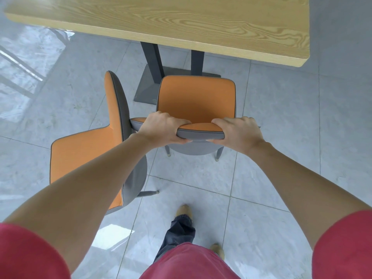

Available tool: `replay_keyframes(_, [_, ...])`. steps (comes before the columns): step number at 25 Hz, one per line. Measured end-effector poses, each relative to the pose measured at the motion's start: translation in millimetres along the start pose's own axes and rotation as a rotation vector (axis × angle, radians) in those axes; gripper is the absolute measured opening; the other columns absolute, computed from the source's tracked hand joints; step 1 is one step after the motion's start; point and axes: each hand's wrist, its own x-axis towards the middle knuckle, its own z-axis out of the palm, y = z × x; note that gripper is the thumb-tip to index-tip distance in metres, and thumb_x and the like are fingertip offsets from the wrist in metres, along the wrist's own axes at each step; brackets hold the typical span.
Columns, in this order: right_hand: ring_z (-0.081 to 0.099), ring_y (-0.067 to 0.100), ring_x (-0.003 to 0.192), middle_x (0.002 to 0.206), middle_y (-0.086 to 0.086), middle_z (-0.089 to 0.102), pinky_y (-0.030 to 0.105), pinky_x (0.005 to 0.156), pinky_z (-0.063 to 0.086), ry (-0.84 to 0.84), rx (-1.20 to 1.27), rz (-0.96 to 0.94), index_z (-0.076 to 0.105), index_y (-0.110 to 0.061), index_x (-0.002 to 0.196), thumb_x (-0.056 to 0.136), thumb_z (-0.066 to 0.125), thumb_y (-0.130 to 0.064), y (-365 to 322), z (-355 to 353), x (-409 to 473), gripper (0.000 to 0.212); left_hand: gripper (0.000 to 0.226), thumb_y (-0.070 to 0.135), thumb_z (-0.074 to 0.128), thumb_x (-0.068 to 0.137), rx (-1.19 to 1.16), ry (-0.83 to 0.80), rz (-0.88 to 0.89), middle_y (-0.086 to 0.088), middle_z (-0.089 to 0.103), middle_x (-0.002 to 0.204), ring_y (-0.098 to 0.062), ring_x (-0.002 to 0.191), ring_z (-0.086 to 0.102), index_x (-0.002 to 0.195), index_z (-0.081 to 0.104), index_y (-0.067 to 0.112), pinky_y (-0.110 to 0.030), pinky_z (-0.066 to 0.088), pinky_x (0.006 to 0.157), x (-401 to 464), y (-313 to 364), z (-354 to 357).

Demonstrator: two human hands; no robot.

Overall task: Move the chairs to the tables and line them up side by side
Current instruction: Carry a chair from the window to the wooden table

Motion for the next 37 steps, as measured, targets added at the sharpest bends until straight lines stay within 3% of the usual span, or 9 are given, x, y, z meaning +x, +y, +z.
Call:
replay_keyframes(5, [0.055,0.02,0.032,0.046,0.0,0.063,0.021,0.036,0.044,-0.008,-0.08,0.013,0.074,-0.014,0.077,0.052,0.085,-0.042,1.2,0.4,0.1,0.04,0.016,0.034,0.074,0.071,0.019,0.087,0.099,0.005,0.069,0.059,-0.022,0.047,0.058,0.085,0.072,0.026,-0.019,0.035,0.044,4.1,-3.0,3.4])
replay_keyframes(11, [0.058,0.022,0.04,0.053,0.001,0.065,0.025,0.038,0.045,-0.001,0.018,0.094,0.073,-0.013,0.081,0.055,0.084,-0.034,-2.0,3.8,0.0,0.035,0.02,0.035,0.064,0.072,-0.016,0.112,0.122,0.004,0.071,0.064,-0.021,0.051,0.063,0.085,0.072,0.023,-0.023,0.044,0.041,2.5,-6.2,4.5])
replay_keyframes(17, [0.066,0.025,0.07,0.085,-0.001,0.071,0.027,0.056,0.044,-0.13,0.075,0.205,0.065,-0.02,0.105,0.074,0.069,-0.043,-9.1,-8.0,-1.8,0.039,0.032,0.04,0.065,0.077,-0.051,-0.004,-0.014,0.0,0.071,0.087,-0.024,0.073,0.065,0.103,0.065,0.022,-0.028,0.046,0.056,-2.0,4.5,0.5])
replay_keyframes(19, [0.066,0.024,0.083,0.106,-0.003,0.069,0.03,0.065,0.048,-0.166,0.067,0.192,0.058,-0.023,0.119,0.075,0.068,-0.045,-9.6,-11.1,-2.1,0.05,0.04,0.044,0.064,0.079,-0.032,-0.083,-0.07,0.001,0.069,0.099,-0.022,0.087,0.062,0.112,0.059,0.023,-0.031,0.047,0.068,-1.9,6.0,0.5])
replay_keyframes(21, [0.062,0.025,0.104,0.128,-0.002,0.06,0.036,0.085,0.049,-0.21,0.07,0.143,0.047,-0.021,0.132,0.074,0.069,-0.049,-8.3,-13.7,-2.5,0.068,0.051,0.048,0.063,0.078,-0.026,-0.169,-0.109,0.0,0.065,0.112,-0.022,0.102,0.057,0.122,0.053,0.023,-0.034,0.043,0.084,-1.5,7.4,-2.5])
replay_keyframes(24, [0.044,0.021,0.127,0.146,0.0,0.041,0.037,0.107,0.031,-0.305,0.078,0.054,0.03,-0.017,0.143,0.076,0.063,-0.057,-4.1,-23.0,1.1,0.084,0.06,0.051,0.06,0.081,-0.059,-0.209,-0.123,0.0,0.057,0.128,-0.021,0.118,0.05,0.13,0.045,0.019,-0.036,0.036,0.098,-7.0,12.7,-11.2])
replay_keyframes(31, [0.035,0.019,0.135,0.15,0.004,0.035,0.037,0.111,0.025,-0.239,0.117,-0.143,0.027,-0.017,0.144,0.087,0.051,-0.051,-30.4,-32.0,43.6,0.07,0.056,0.038,0.05,0.091,-0.008,0.021,-0.307,-0.007,0.036,0.147,-0.023,0.138,0.025,0.137,0.037,0.01,-0.042,0.02,0.113,-46.1,11.2,-29.7])
replay_keyframes(37, [0.029,0.018,0.138,0.152,0.004,0.029,0.035,0.112,0.021,-0.279,0.122,-0.341,0.024,-0.017,0.145,0.086,0.054,-0.049,-63.3,-19.4,84.5,0.073,0.07,0.038,0.051,0.089,-0.056,0.061,-0.67,-0.01,0.018,0.154,-0.027,0.141,0.011,0.144,0.019,0.009,-0.049,0.018,0.113,-83.4,5.4,-32.3])
